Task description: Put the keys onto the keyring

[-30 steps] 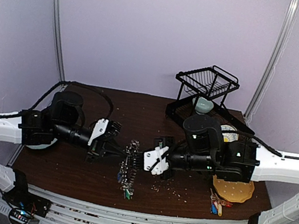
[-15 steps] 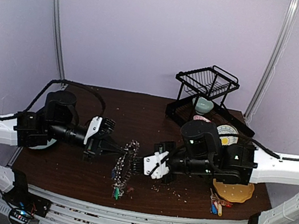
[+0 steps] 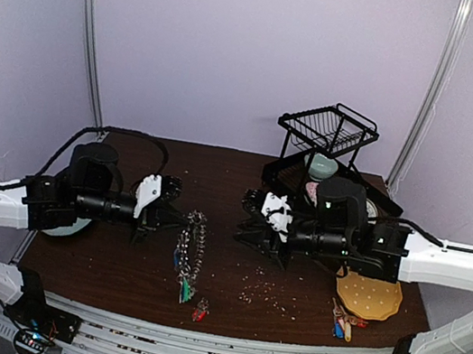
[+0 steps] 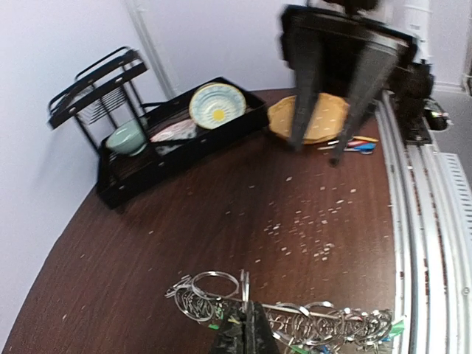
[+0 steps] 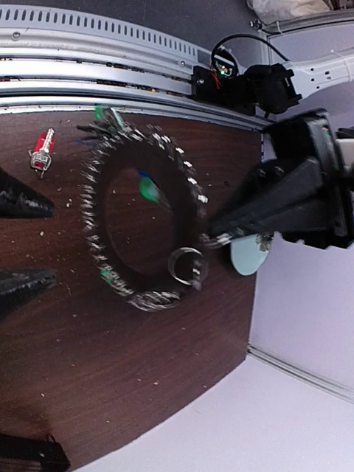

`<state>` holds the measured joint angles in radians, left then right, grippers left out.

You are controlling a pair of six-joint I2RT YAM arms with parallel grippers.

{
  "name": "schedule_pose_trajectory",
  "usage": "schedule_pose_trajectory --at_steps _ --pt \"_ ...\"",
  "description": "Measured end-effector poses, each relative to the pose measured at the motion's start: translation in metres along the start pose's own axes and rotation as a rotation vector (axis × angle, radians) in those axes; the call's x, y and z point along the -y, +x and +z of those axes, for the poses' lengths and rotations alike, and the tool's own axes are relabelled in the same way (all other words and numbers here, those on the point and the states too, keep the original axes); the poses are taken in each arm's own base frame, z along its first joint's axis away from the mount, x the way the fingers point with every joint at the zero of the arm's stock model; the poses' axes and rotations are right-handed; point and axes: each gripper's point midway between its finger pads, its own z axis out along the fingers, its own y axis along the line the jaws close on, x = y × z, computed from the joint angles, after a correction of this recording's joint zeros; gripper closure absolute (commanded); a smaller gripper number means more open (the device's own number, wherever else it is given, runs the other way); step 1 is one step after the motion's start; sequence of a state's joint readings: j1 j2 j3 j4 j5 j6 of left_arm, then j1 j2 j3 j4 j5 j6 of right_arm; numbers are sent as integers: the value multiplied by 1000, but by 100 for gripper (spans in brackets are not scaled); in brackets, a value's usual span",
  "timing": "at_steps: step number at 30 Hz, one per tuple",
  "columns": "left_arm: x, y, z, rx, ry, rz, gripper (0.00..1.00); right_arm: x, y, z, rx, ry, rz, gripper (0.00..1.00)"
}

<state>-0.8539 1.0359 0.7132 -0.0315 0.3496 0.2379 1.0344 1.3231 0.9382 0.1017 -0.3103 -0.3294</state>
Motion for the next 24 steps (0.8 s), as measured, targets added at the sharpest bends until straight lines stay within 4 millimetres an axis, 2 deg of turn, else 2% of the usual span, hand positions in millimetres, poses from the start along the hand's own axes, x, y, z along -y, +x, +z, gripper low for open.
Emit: schedule_pose_trajectory --at_steps 3,6,9,12,14,16,21,24 --pt "-26 8 -14 -19 -127 -19 100 -17 29 14 -66 -20 99 62" --pt "-41 8 -31 -12 -221 -31 100 -40 64 37 -157 -66 228 57" --pt "-53 6 -42 -3 -292 -38 100 -55 97 56 -244 -104 341 60" --pt "-61 11 -46 -14 -330 -55 100 -50 122 75 -346 -60 493 62" --pt "-62 15 -46 -25 -341 -64 100 -43 125 84 -367 -5 592 53" --pt "-62 18 -46 -31 -343 -72 100 -40 127 85 -378 51 708 52" --pt "-62 19 -46 -28 -341 -86 100 -55 126 87 -414 129 944 49" --pt "-60 14 -49 -9 -338 -88 100 -64 126 97 -449 171 1043 49"
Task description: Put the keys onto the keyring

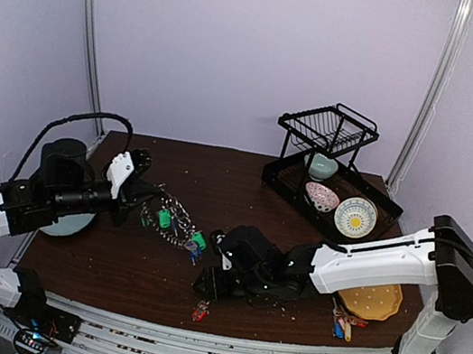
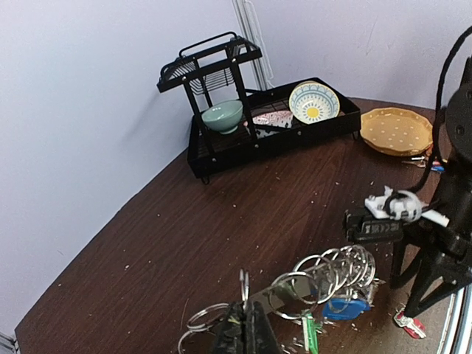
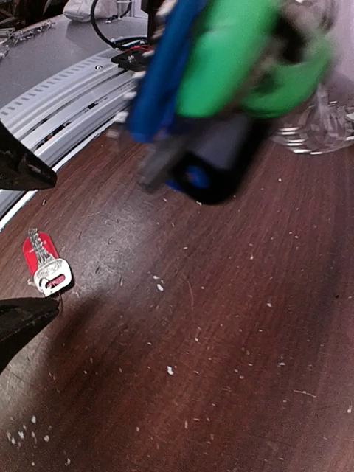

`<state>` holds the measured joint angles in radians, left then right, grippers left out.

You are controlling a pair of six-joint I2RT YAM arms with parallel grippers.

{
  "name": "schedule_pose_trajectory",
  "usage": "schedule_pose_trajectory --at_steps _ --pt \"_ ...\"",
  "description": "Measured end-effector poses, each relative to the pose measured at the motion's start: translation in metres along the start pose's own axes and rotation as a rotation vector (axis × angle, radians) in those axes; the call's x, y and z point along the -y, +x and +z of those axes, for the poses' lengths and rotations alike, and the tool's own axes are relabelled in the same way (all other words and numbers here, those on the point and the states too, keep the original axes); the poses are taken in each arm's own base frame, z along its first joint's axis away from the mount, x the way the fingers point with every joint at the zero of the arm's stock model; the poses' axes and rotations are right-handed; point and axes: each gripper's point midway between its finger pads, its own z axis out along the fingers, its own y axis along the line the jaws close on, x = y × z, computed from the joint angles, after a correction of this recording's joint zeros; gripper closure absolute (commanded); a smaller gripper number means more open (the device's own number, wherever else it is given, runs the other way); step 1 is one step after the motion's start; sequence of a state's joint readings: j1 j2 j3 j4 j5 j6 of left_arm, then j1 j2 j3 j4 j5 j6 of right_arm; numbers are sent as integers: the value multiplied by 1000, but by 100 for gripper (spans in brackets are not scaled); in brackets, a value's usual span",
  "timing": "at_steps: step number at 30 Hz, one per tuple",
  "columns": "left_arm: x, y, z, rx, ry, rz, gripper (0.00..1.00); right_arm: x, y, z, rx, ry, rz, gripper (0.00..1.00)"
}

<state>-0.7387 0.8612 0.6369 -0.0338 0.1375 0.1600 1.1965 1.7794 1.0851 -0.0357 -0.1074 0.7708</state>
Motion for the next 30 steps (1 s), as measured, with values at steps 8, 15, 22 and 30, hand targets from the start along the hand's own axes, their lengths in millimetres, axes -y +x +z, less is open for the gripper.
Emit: schedule_pose_trajectory --at_steps 8,15,22,30 --pt "2 -16 -13 63 8 2 100 17 25 21 -74 155 125 49" --pt "4 -19 -15 76 22 1 100 24 32 34 -104 228 127 70" --pt "7 -20 -16 81 36 2 100 25 31 37 -116 248 110 87" --pt "7 -20 -16 81 38 3 100 25 29 37 -130 271 65 100"
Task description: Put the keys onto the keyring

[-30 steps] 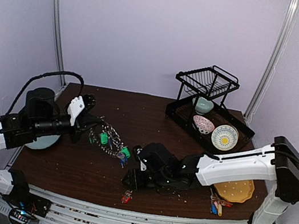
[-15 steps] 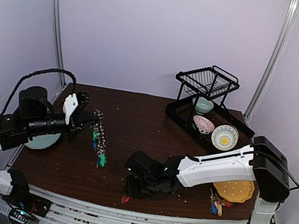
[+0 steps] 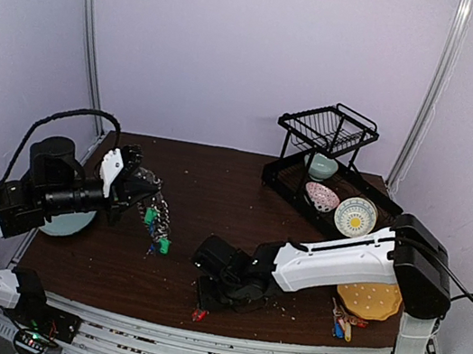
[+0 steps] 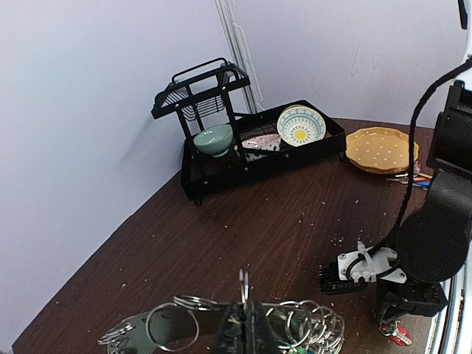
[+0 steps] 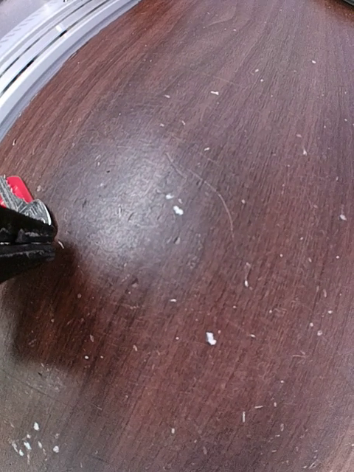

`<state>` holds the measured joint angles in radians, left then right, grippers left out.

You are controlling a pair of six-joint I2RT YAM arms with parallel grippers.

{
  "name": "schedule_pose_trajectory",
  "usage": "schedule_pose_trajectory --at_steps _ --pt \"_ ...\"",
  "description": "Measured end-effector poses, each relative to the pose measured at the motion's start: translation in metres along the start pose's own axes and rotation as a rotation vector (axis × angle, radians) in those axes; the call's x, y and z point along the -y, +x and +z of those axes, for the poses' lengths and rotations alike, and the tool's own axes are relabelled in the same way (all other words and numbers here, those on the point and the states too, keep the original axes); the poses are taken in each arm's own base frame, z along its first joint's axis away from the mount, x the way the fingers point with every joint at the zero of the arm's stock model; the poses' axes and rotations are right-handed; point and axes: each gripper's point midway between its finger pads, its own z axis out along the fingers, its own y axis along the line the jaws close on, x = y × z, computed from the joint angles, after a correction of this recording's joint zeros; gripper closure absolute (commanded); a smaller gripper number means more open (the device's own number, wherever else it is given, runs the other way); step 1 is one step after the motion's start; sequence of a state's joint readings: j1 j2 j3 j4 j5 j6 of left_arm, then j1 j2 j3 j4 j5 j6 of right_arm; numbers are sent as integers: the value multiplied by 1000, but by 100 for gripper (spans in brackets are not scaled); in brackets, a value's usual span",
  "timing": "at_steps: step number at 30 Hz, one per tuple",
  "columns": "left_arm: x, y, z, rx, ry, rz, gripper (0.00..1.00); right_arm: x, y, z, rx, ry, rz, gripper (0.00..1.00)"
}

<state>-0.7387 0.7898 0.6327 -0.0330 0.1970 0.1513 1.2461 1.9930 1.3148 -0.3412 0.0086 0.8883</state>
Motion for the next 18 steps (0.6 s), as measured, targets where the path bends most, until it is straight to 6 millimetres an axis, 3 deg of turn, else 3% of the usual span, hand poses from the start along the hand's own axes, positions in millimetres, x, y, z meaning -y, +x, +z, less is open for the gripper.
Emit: schedule_pose_trajectory --at_steps 6,10,18 --pt "0 0 0 0 0 0 100 1 0 -1 -6 10 -48 100" --pt "0 0 0 0 1 0 100 5 4 -8 -51 43 -226 100" --pt "0 1 0 -1 2 0 100 36 47 -26 -329 86 -658 100"
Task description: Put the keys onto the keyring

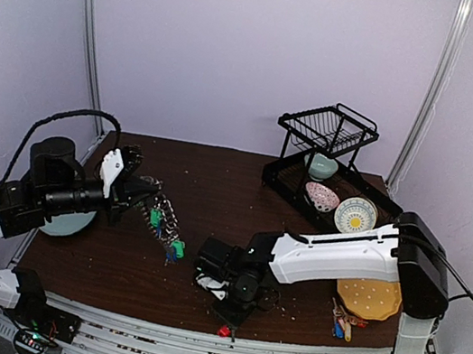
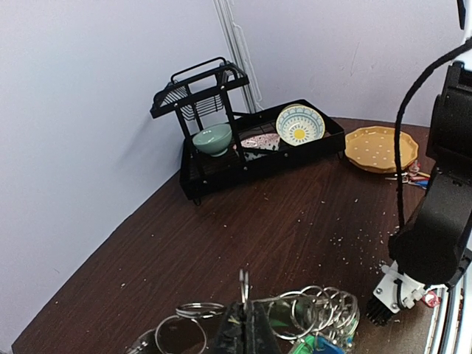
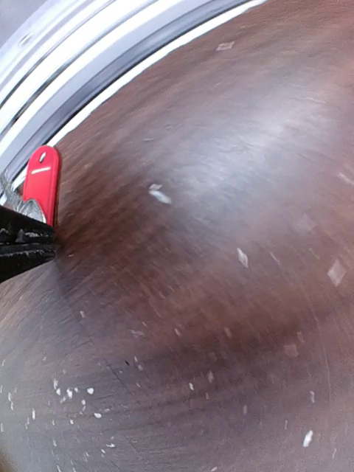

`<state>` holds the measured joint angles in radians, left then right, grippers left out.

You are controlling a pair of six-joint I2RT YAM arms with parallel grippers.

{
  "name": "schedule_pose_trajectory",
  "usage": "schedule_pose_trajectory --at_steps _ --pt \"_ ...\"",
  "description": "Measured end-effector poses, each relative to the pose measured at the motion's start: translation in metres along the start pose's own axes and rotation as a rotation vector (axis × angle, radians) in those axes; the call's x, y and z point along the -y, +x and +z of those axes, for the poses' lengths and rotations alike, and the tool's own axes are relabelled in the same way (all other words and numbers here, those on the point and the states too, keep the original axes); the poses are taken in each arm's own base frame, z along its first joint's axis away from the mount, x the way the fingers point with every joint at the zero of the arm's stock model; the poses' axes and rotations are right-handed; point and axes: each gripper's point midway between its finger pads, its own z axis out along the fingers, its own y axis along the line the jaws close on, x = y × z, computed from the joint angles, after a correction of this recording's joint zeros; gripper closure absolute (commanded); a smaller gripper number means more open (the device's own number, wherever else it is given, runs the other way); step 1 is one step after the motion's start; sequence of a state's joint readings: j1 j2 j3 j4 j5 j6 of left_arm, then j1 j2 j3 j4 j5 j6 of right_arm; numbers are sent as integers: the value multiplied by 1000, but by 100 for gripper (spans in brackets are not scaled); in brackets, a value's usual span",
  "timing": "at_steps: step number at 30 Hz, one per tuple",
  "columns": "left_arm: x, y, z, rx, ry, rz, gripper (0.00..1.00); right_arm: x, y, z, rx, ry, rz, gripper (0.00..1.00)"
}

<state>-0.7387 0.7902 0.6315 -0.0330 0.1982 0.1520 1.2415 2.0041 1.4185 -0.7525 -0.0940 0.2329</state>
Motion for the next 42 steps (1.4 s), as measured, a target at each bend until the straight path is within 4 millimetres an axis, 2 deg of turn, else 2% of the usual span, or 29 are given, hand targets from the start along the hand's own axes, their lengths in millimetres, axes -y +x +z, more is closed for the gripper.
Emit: schedule_pose_trajectory --at_steps 3,9,12,16,20,23,26,31,33,35,42 --pt "0 1 0 -2 1 0 100 5 -2 -1 -64 25 -102 100" --pt "0 2 0 -5 0 6 100 17 -53 5 -36 62 -216 100" --pt "0 2 0 -6 0 6 100 21 -62 6 -28 74 -249 88" --pt "0 3 1 -7 0 6 100 28 -68 7 -24 91 -261 68" --pt "0 4 2 -12 0 9 100 32 -74 8 -2 91 -233 57" --pt "0 5 2 -14 1 11 100 40 -85 7 53 80 -191 52" --pt "0 6 3 -18 1 11 100 43 -85 -3 126 45 -144 53" --pt "1 7 4 -24 3 10 100 44 -72 -45 330 -2 -26 58" --pt "1 8 4 -25 3 10 100 41 -68 -55 407 -30 27 59" --pt "1 8 4 -25 4 10 100 39 -66 -55 452 -54 65 58" --pt "1 9 4 -27 4 10 100 33 -63 -26 448 -80 138 61"
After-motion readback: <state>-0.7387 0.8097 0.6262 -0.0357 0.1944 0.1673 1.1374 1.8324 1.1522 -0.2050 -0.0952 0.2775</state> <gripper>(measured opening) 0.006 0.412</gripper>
